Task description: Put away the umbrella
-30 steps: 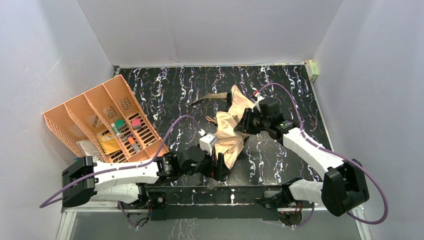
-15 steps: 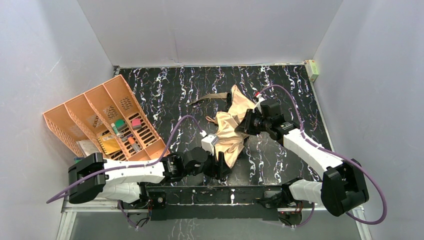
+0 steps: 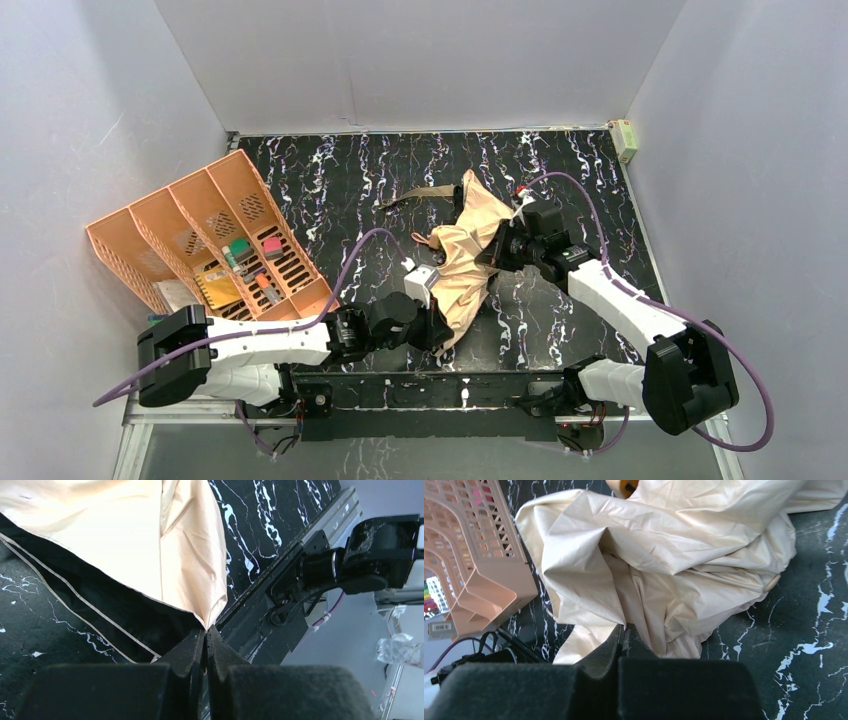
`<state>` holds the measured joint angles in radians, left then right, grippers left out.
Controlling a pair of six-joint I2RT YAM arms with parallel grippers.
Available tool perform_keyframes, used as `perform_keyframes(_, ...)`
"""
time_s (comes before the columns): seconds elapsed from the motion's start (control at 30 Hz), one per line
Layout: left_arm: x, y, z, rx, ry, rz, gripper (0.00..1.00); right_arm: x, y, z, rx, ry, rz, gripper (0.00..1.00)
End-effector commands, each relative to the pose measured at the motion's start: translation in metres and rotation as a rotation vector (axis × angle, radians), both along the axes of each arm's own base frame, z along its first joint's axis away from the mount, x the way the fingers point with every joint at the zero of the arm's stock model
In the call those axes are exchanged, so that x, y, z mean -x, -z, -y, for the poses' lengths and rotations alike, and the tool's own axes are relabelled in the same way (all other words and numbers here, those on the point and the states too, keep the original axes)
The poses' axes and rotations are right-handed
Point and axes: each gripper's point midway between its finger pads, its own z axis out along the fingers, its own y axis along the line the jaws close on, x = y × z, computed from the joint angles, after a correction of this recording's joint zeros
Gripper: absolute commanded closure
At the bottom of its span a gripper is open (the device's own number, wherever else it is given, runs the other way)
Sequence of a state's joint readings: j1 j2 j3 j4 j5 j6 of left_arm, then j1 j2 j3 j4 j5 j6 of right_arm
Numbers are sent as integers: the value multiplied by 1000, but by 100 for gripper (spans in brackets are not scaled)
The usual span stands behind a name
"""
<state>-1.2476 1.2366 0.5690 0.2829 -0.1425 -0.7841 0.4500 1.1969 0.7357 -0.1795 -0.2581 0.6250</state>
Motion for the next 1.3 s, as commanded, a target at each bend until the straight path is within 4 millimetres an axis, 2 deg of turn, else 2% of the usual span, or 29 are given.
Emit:
perform_keyframes(0.0, 8, -26, 8, 23, 98, 54, 100, -18, -14, 11, 2, 90, 57, 100)
perform_keyframes(0.2, 40, -5, -1, -81, 266, 9, 100, -42, -23, 30, 8, 189, 69, 100)
perform_keyframes(0.4, 46, 23, -17, -204, 272, 5, 100, -54, -31, 34, 1, 186, 95, 100)
perform_keyframes(0.53, 38, 39, -24, -230, 200, -2, 100, -47, -37, 26, -32, 114, 126, 100)
perform_keyframes(0.63, 35, 38, -22, -204, 175, 2, 100, -31, -37, 19, -56, 29, 123, 100)
perform_keyframes(0.7, 34, 39, -22, -195, 165, 5, 98, -20, -35, 22, -44, 13, 106, 89)
perform_keyframes(0.8, 34, 45, -20, -202, 167, 1, 94, -8, -45, 28, -44, 12, 145, 64)
perform_keyframes(0.83, 35, 48, -20, -210, 173, -4, 92, -4, -49, 30, -48, 12, 161, 58)
perform_keyframes(0.9, 37, 57, -20, -227, 186, -16, 88, 4, -60, 29, -68, -4, 183, 56)
perform_keyframes(1.03, 41, 72, -22, -246, 199, -37, 74, 24, -75, 13, -157, -116, 183, 75)
perform_keyframes(1.1, 41, 76, -21, -249, 199, -40, 60, 33, -75, 5, -199, -148, 163, 83)
perform_keyframes(1.27, 43, 82, -18, -253, 206, -55, 46, 53, -64, -17, -252, -163, 107, 89)
